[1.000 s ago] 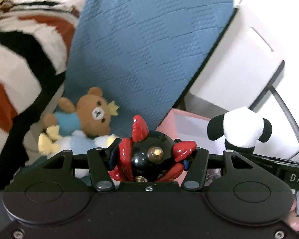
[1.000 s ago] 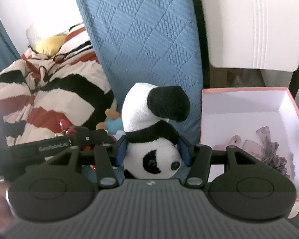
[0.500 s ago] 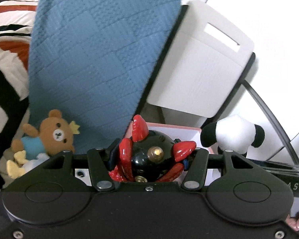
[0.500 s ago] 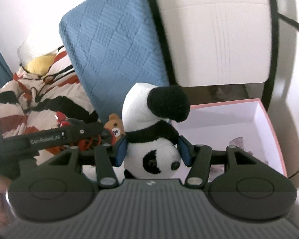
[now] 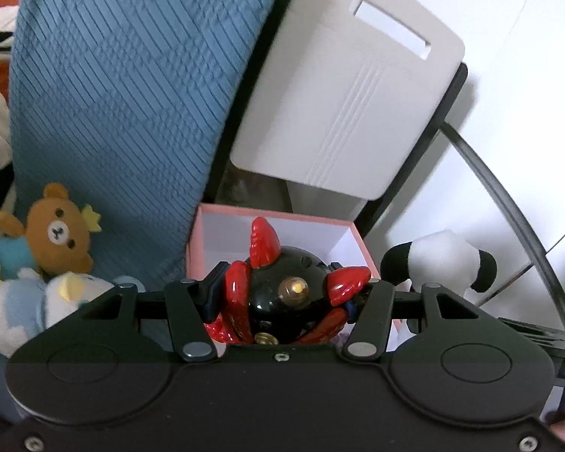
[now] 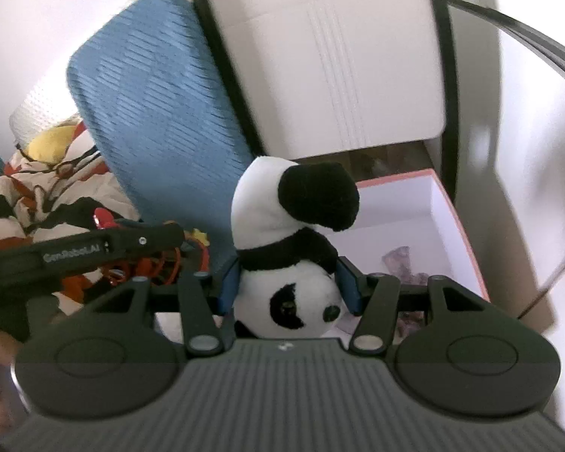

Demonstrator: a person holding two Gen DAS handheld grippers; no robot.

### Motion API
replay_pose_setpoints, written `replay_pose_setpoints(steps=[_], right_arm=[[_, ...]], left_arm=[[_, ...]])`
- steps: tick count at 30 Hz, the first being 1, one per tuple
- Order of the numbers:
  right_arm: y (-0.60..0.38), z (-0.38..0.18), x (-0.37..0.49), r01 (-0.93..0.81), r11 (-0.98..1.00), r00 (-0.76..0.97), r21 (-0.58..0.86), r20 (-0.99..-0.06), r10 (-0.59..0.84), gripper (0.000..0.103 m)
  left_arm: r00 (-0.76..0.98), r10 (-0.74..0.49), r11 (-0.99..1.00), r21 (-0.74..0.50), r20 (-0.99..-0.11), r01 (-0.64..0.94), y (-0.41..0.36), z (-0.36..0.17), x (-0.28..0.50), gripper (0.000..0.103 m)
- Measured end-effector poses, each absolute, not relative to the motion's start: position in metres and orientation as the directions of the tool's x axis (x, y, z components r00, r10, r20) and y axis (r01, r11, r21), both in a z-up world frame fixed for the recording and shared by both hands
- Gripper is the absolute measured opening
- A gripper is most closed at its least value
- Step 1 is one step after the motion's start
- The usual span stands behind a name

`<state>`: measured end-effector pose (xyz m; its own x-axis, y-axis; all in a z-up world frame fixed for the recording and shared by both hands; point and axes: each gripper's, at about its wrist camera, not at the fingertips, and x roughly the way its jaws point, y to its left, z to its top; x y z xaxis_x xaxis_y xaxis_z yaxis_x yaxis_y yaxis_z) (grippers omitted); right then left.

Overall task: Organize objects
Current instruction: 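Carry red-black toy over box with left gripper while right carries panda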

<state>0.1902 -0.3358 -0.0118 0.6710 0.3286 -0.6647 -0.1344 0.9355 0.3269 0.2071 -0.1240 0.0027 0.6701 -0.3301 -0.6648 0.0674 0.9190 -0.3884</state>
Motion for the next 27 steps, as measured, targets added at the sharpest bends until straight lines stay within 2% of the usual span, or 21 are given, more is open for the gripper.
replay_pose_setpoints(steps=[21,27], right_arm=[[-0.389,-0.141,0.218,0.024,0.951,0.553,0.308,-0.797,0.244,0.057],[-0.397,-0.171,0.227,0.075,0.95,0.518,0.302,-0.827,0.221,0.058]], left_arm=[[0.467,-0.306,0.942,-0.334,-0.83,0.023,-0.198,-0.131,0.256,0.053],[0.428,-0.296,0.947,-0.32,-0.854,0.017,-0.203,-0.152,0.263,0.054]])
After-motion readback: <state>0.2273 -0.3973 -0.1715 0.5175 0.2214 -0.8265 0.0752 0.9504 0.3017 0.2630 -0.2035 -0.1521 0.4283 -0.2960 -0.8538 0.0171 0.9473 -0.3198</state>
